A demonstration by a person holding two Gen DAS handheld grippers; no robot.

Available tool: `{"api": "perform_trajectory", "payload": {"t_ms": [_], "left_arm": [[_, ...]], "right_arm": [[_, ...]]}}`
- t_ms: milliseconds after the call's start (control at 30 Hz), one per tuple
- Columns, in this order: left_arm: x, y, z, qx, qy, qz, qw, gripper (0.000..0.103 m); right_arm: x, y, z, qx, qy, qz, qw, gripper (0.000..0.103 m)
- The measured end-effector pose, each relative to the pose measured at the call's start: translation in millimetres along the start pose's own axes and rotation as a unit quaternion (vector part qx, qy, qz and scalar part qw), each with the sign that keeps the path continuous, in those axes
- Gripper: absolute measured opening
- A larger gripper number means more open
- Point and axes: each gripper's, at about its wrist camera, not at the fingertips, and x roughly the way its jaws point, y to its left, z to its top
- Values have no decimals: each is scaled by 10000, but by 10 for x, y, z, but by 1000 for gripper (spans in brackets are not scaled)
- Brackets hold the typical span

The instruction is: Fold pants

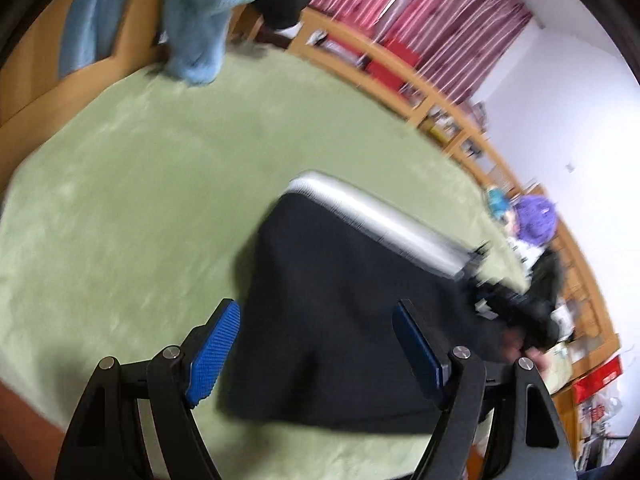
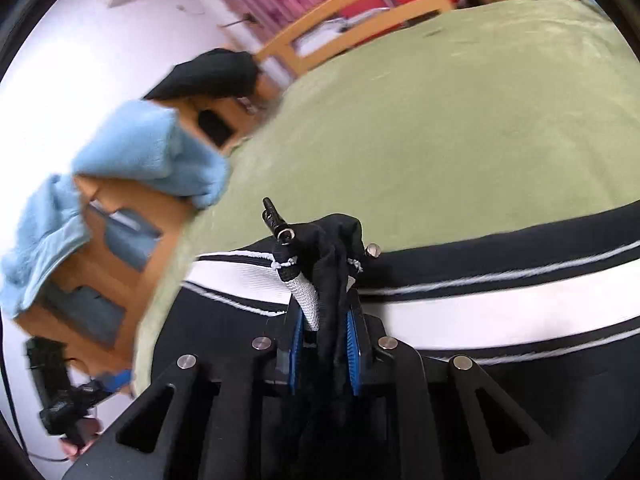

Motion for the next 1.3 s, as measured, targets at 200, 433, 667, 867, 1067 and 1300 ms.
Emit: {"api": "perform_trajectory", "payload": {"t_ms": [200, 433, 667, 867, 1067, 1300], "left_arm": [[573, -81, 118, 61, 106, 61, 9999, 77], [858, 189, 14, -265, 417, 727, 9961, 73], [460, 63, -187, 135, 521, 658, 9964, 74], [183, 176, -459, 522, 465, 1138, 9910, 74], [554, 276, -497, 90, 793, 1380, 9872, 77], [321, 296, -448, -73, 884, 975, 9913, 75]], "right_arm": [[129, -79, -133, -126, 787, -303, 9964, 35], [-547, 161, -614, -494, 625, 195, 9966, 55], [-465, 317, -1059, -775, 765, -4, 9941, 54], [-431, 218, -1000, -252, 848, -97, 9960, 63], [-469, 270, -1124, -492, 682, -144, 9964, 27], [-480, 233, -1439, -652, 893, -192, 9937, 28]]}}
